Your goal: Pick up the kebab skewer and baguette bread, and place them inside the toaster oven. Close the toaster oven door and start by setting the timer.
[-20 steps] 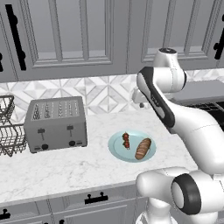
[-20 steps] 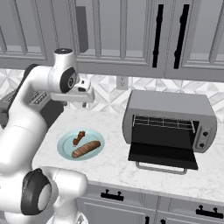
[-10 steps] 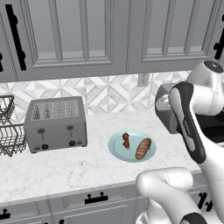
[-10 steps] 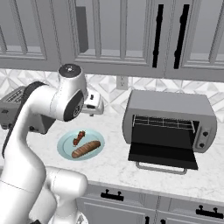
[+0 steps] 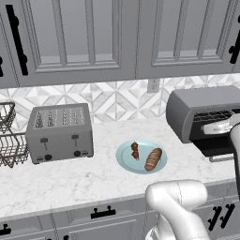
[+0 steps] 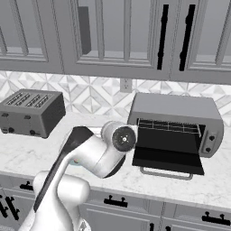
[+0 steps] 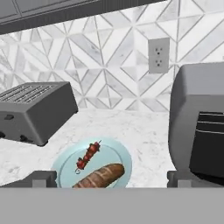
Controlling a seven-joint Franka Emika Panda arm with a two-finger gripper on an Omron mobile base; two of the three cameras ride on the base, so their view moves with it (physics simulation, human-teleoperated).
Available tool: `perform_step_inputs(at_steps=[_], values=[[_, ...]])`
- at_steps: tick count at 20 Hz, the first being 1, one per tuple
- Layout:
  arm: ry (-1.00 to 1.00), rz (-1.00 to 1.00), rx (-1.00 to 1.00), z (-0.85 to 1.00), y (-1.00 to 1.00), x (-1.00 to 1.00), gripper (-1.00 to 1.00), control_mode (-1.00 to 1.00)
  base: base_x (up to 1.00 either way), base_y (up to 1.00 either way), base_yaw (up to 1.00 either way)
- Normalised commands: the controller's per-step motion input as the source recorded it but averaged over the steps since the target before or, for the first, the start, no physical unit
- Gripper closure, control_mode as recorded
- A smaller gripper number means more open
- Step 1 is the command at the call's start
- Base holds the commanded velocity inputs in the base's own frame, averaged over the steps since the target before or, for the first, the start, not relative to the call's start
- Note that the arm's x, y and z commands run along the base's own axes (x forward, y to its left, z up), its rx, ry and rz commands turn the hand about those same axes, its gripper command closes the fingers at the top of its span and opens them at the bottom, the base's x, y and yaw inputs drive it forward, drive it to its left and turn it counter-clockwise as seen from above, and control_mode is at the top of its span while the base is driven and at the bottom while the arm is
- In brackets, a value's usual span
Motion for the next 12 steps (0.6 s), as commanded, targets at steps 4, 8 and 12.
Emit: perform_step_inputs(at_steps=[4,8,12], values=[[-0.25,0.05,0.09,0.0,-0.84,0.0,-1.0,-1.0,0.0,0.0,0.0],[-0.12,0.0,0.0,-0.14,-0.84,0.06,-1.0,-1.0,0.0,0.0,0.0],[-0.08,0.0,0.0,-0.01,-0.82,0.36,-1.0,-1.0,0.0,0.0,0.0]])
